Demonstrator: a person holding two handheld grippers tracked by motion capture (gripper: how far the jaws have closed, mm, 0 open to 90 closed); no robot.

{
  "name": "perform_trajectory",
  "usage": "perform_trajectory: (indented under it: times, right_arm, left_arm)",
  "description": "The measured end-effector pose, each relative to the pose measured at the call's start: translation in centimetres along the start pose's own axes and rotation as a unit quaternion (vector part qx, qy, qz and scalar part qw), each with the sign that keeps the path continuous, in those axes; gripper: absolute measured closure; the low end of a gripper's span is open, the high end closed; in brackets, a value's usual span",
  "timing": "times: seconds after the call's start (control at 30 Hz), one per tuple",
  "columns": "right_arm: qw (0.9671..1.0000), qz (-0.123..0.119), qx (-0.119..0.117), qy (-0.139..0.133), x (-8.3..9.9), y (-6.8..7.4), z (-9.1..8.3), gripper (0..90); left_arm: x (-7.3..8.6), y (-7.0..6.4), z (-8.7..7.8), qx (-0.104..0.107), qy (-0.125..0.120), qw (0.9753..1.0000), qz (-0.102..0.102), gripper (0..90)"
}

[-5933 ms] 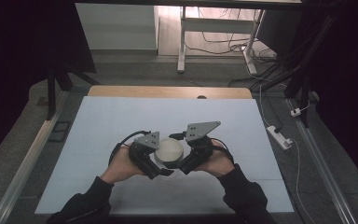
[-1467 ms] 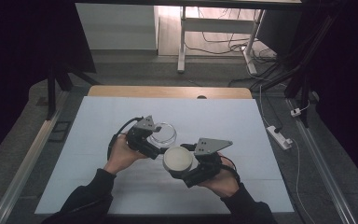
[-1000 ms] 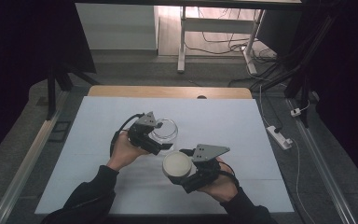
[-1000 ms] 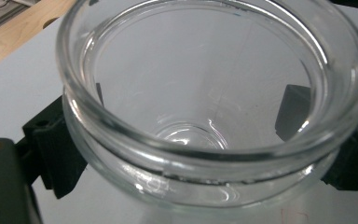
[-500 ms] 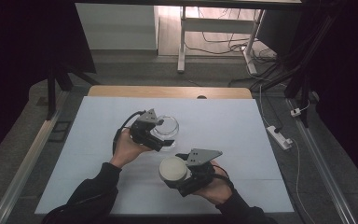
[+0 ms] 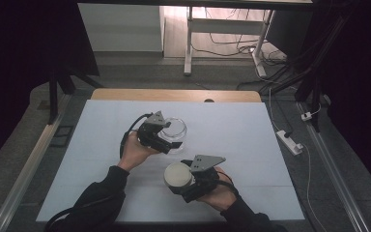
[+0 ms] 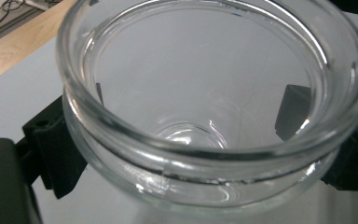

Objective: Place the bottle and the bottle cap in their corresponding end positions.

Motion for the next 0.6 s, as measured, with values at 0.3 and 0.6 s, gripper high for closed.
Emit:
perform_trajectory:
  times: [0.3,0.6]
  right_arm:
    - [1.0000,-0.004,0.002,0.006,0.8,-0.3,1.2,7.1]
    - [0.9999,-0.007,-0.001,0.015,1.8,-0.7,2.5,7.1]
  left_arm:
    - [0.4,0.7,0.8,-0.008,0.001,1.0000,-0.005,7.7]
    - [1.3,1.6,1.9,-0.021,0.007,0.9997,-0.011,7.7]
Point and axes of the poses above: each handheld gripper's, and its own axes: z roughly forward along the jaws, x roughly out of its underside, y roughly to its left, the point moved 4 cm from there along z, roughly forward along the jaws, and after that the axes turned 1 degree about -y, right-handed, at the moved point
